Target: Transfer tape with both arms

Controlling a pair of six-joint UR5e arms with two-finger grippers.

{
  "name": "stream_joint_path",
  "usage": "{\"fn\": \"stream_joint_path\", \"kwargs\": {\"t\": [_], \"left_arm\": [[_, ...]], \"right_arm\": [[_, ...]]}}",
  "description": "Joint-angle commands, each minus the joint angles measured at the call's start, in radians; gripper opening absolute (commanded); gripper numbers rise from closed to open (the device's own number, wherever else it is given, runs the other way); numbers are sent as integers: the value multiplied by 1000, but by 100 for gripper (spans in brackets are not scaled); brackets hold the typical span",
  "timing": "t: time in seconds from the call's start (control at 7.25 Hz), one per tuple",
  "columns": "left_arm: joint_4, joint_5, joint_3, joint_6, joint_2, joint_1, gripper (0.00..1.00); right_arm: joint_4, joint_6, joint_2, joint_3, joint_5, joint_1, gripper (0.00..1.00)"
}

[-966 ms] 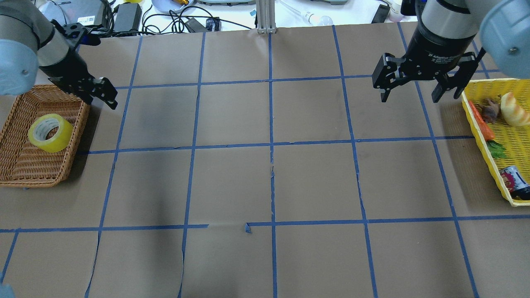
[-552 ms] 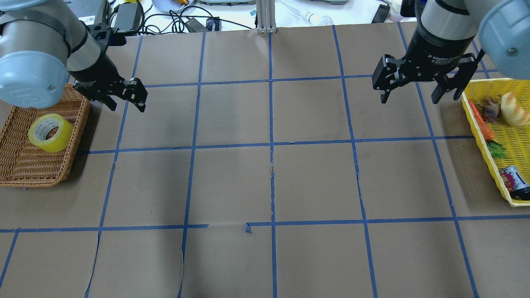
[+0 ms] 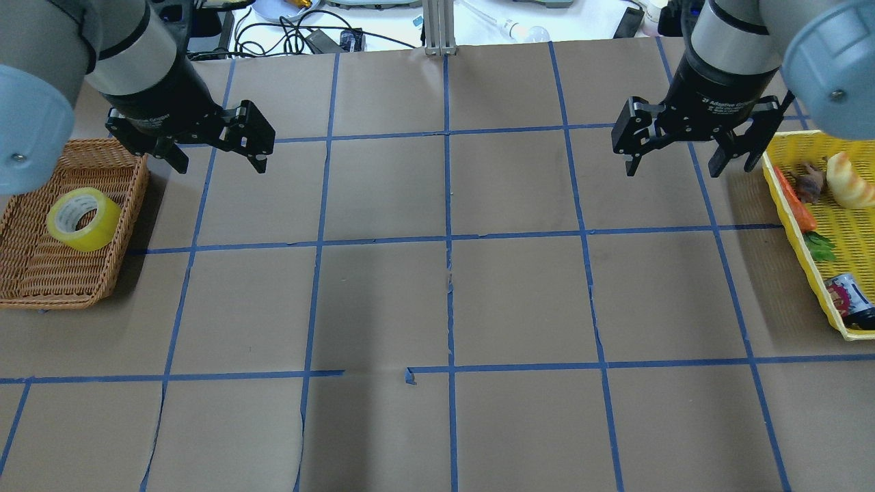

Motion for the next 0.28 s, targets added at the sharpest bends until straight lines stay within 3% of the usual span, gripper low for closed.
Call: {"fn": "stream_joint_path", "kwargs": {"t": [0.0, 0.14], "left_arm": [[-3, -9, 57, 1, -23, 9, 100], [-6, -6, 53, 1, -23, 8, 100]], "right_arm": [[0, -3, 1, 0, 1, 0, 100], [0, -3, 1, 0, 1, 0, 100]]}}
